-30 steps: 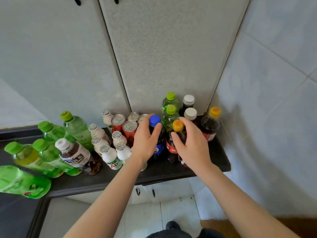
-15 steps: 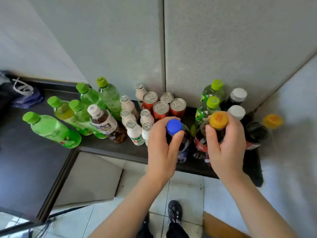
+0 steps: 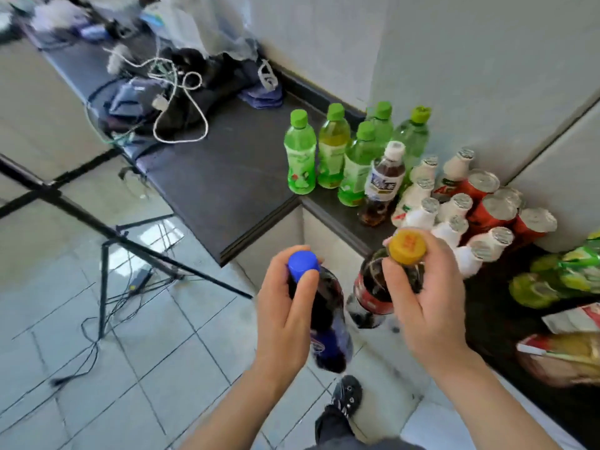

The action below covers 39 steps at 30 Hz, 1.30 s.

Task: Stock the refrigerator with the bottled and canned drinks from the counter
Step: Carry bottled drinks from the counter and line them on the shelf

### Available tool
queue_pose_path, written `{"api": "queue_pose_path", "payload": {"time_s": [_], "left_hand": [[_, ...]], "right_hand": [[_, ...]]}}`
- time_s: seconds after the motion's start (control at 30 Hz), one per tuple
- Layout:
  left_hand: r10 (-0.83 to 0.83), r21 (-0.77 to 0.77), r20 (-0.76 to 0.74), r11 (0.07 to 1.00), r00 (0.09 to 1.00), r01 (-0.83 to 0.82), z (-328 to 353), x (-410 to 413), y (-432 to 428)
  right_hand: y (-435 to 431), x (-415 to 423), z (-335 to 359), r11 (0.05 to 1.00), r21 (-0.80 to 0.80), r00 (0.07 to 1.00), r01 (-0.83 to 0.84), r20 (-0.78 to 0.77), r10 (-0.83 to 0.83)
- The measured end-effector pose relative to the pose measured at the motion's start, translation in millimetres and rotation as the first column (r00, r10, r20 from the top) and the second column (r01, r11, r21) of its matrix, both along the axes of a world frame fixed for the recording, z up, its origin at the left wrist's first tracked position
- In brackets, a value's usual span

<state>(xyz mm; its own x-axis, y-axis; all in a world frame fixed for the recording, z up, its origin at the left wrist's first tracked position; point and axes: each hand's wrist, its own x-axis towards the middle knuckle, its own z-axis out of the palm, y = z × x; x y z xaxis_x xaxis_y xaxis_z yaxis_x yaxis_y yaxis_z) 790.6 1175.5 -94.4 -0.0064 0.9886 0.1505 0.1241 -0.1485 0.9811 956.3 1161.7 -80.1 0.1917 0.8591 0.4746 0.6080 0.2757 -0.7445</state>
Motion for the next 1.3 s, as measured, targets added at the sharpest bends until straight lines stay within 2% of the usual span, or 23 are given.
{"api": "queue_pose_path", "payload": {"time_s": [0.13,0.33,0.47,0.6,0.77,0.93,1.13,1.2,1.3], "left_hand": [[0.232,0.019,0.008,0.973,0.973,-0.232,0.8,-98.7,-22.4],[0.497,0.032,0.062,0.866,0.865,-0.500,6.8,-257.8,-88.1],[0.624,0.048,0.025,0.780,0.781,-0.624,4.1,-355.9,-148.4],[0.736,0.040,0.016,0.676,0.677,-0.736,5.2,-434.5,-216.3],[0.904,0.016,0.032,0.427,0.427,-0.904,3.6,-510.4,-303.9],[0.994,-0.045,0.087,0.070,0.066,-0.997,-6.0,-563.6,-395.6],[0.938,-0.050,0.114,-0.325,-0.328,-0.945,-13.1,-630.4,-502.8],[0.895,-0.043,0.124,-0.426,-0.427,-0.904,-9.3,-660.6,-537.4],[0.846,-0.013,0.102,-0.525,-0.524,-0.851,5.0,-708.8,-588.2]], "right_hand": [[5.6,-94.9,-7.2,0.976,-0.058,0.976,-0.209,0.045,0.212],[-19.1,-256.5,-10.3,0.886,-0.095,0.887,-0.454,0.049,0.460],[-49.3,-366.6,-15.9,0.778,-0.136,0.788,-0.614,-0.045,0.614],[-89.2,-469.8,-17.6,0.605,-0.164,0.621,-0.779,-0.071,0.781],[-141.2,-587.1,-10.9,0.309,-0.199,0.327,-0.930,-0.060,0.943],[-207.3,-695.2,-8.8,-0.011,-0.246,-0.001,-0.969,-0.043,0.999],[-303.6,-822.6,-13.4,-0.344,-0.244,-0.341,-0.907,-0.057,0.938],[-338.9,-866.4,-10.9,-0.436,-0.214,-0.433,-0.874,-0.062,0.899],[-393.3,-933.0,-2.0,-0.548,-0.169,-0.546,-0.819,-0.063,0.835]]}}
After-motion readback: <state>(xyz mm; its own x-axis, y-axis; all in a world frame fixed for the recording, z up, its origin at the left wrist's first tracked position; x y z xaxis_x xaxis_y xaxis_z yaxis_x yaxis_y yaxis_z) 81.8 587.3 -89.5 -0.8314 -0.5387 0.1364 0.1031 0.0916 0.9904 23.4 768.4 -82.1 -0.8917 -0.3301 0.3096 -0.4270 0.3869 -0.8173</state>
